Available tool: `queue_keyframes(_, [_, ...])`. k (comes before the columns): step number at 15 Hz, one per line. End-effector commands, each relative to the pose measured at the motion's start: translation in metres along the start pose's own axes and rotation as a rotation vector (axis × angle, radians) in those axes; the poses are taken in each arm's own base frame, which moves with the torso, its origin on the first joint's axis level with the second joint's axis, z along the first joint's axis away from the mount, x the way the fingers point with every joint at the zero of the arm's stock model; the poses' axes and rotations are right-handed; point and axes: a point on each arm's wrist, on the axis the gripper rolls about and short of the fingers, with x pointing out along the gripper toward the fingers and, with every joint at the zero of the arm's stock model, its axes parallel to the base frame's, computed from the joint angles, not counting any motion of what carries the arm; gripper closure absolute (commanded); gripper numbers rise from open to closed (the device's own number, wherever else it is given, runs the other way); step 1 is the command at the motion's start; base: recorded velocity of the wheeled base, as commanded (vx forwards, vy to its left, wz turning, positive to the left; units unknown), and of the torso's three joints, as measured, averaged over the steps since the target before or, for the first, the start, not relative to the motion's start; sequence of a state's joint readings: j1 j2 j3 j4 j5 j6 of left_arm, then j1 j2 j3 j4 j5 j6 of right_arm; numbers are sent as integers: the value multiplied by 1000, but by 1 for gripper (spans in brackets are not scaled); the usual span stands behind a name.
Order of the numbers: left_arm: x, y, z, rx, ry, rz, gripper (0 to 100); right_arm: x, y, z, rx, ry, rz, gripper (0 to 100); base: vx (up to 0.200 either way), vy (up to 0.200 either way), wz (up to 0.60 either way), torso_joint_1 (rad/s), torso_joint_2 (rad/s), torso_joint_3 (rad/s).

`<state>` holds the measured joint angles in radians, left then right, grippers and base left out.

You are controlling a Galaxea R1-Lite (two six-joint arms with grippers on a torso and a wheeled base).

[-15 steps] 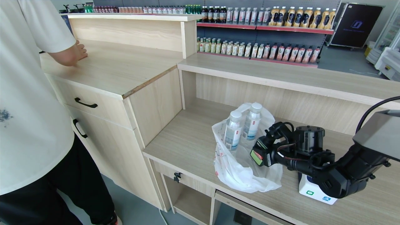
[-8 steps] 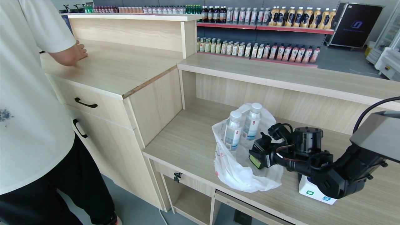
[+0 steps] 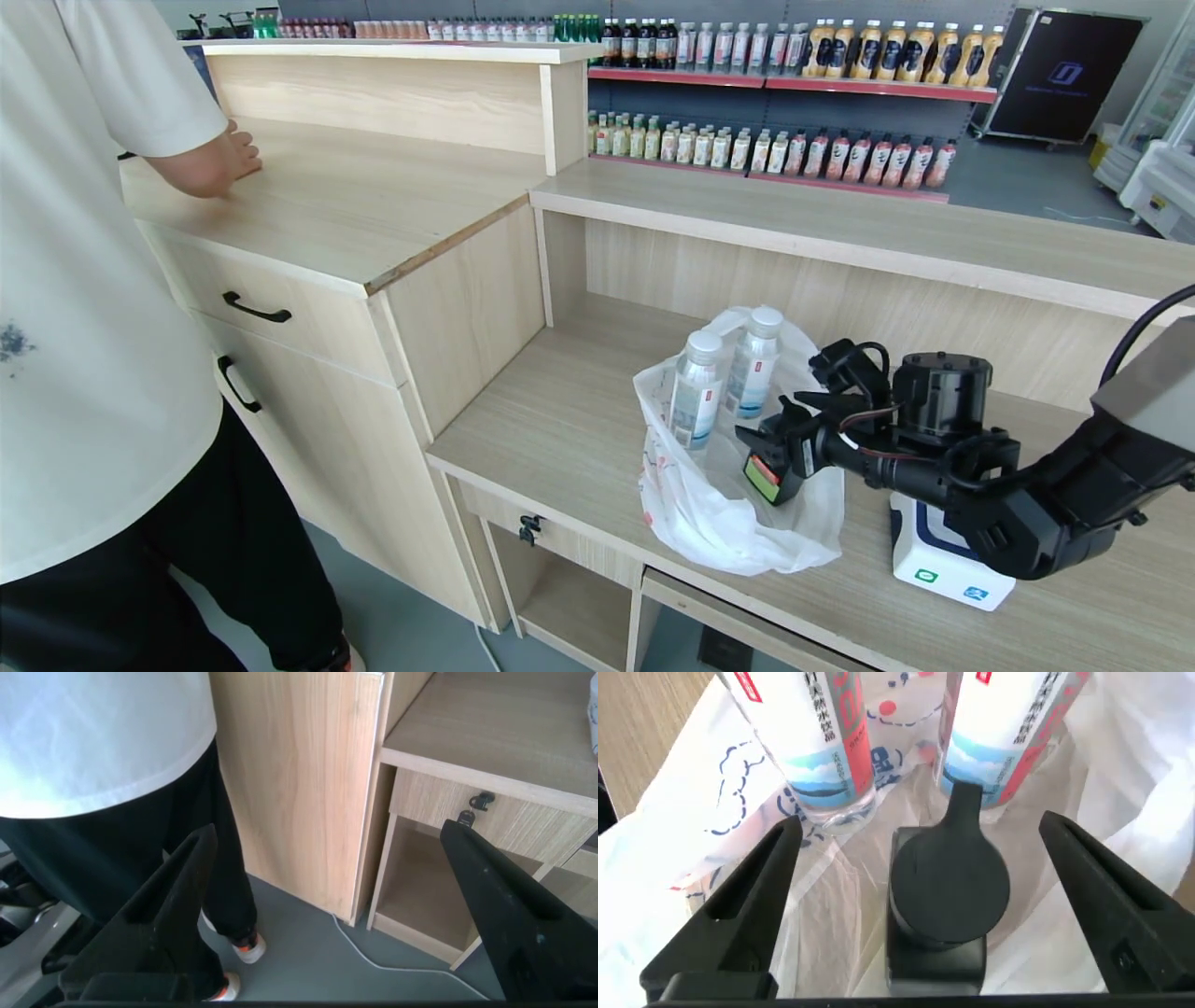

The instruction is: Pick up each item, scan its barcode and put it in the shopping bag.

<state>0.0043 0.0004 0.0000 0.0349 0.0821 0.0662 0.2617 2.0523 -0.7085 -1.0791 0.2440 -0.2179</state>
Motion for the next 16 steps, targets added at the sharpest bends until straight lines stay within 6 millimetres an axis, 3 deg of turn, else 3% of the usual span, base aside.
queue_keyframes(1, [0,0,0,0,0,1,0,-14,-5,28,-81,-87,-29,0,0,0,0,0,0,0])
queue_keyframes(4, [0,0,0,0,0,1,0,-43,-13,62,-145,-193,-79,0,0,0,0,0,0,0])
queue_keyframes(5, [0,0,0,0,0,1,0,-65,-17,77,-193,-238,-117,0,0,0,0,0,0,0])
queue_keyframes(6, [0,0,0,0,0,1,0,-73,-19,81,-213,-244,-133,0,0,0,0,0,0,0])
queue_keyframes(8, [0,0,0,0,0,1,0,-120,-44,105,-369,-205,-288,0,0,0,-300,-1,1,4])
queue_keyframes(11, [0,0,0,0,0,1,0,-177,-53,181,-190,-216,-524,0,0,0,-600,1,4,7])
queue_keyframes(12, [0,0,0,0,0,1,0,-189,-54,191,-155,-199,-554,0,0,0,-600,17,-2,2])
queue_keyframes(13, [0,0,0,0,0,1,0,-228,-52,206,-51,-98,-631,0,0,0,-600,7,2,-2])
queue_keyframes(15, [0,0,0,0,0,1,0,-254,-53,201,58,-39,-707,0,0,0,-600,2,2,0])
queue_keyframes(16, [0,0,0,0,0,1,0,-261,-56,186,87,4,-751,0,0,0,-600,-2,7,7])
